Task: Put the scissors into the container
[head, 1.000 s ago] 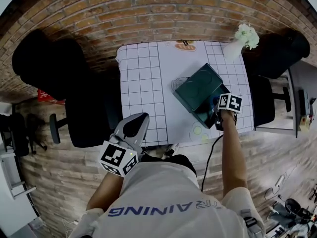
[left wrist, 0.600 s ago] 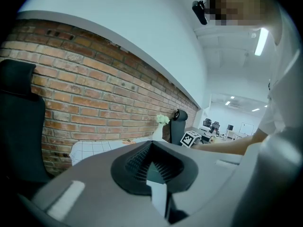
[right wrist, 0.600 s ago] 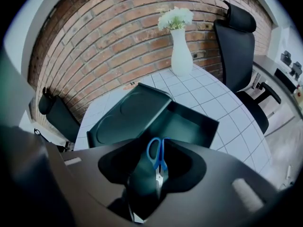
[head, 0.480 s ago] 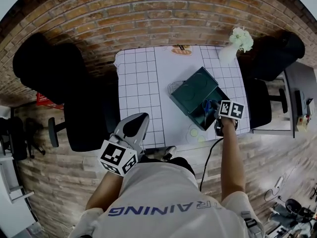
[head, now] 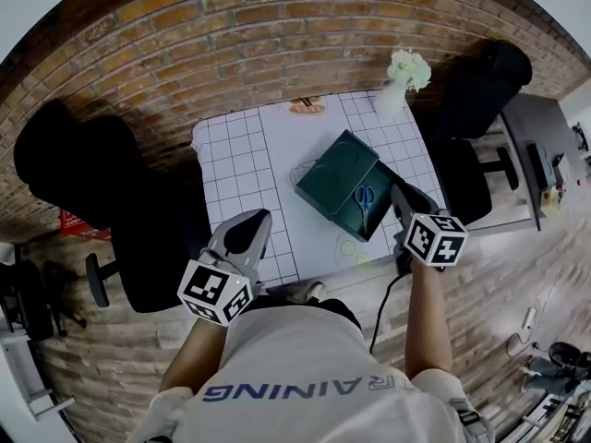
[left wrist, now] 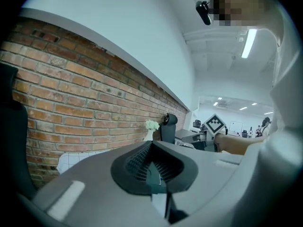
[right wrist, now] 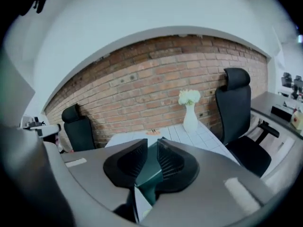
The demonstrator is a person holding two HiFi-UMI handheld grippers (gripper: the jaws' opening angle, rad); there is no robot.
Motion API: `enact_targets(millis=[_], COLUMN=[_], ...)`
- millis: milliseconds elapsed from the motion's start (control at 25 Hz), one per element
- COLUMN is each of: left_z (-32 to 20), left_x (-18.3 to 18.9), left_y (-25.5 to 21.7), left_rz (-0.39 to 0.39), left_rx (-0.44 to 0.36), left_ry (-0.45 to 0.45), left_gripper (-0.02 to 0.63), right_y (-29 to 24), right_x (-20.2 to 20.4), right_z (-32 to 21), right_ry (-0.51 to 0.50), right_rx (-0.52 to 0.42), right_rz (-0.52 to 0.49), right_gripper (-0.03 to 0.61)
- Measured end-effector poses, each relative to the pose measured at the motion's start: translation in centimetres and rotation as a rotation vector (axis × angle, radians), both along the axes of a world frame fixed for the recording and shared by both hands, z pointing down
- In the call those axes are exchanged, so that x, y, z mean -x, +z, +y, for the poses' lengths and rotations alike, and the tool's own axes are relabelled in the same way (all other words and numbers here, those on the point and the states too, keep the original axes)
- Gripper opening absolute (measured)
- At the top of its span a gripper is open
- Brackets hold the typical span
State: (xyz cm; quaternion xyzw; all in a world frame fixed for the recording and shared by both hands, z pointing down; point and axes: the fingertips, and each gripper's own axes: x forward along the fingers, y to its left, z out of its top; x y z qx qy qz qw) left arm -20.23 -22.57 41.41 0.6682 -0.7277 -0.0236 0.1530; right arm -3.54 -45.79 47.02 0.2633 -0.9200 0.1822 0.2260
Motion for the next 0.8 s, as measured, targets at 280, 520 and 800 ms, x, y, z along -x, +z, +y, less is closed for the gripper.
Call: enact_targets(millis=[280,520,800], left_z=[-0.8,-1.1,-1.0], left_x=[-0.6,-1.1,-2.0], left_y=[-2.6,-5.1,-6.5], left_rz=[-0.021,-0.047,-0.066], left_rx=[-0.059,-0.114,-0.152], left_ry=[0.057,0.103,0.152], left_gripper=[0.0,0.0,0.0], right_y=[-9.6,-14.5,-17.0], right_x=[-1.9,-4.2,-5.2], right_z=[4.3,7.5,10.3], right_ry=[0.036,0.073,0.083], right_rx=[-0.201,-0.313,-0.407], right_rz=[-0.183,-0.285,-0.287], right_gripper=[0.014,0.012,0.012])
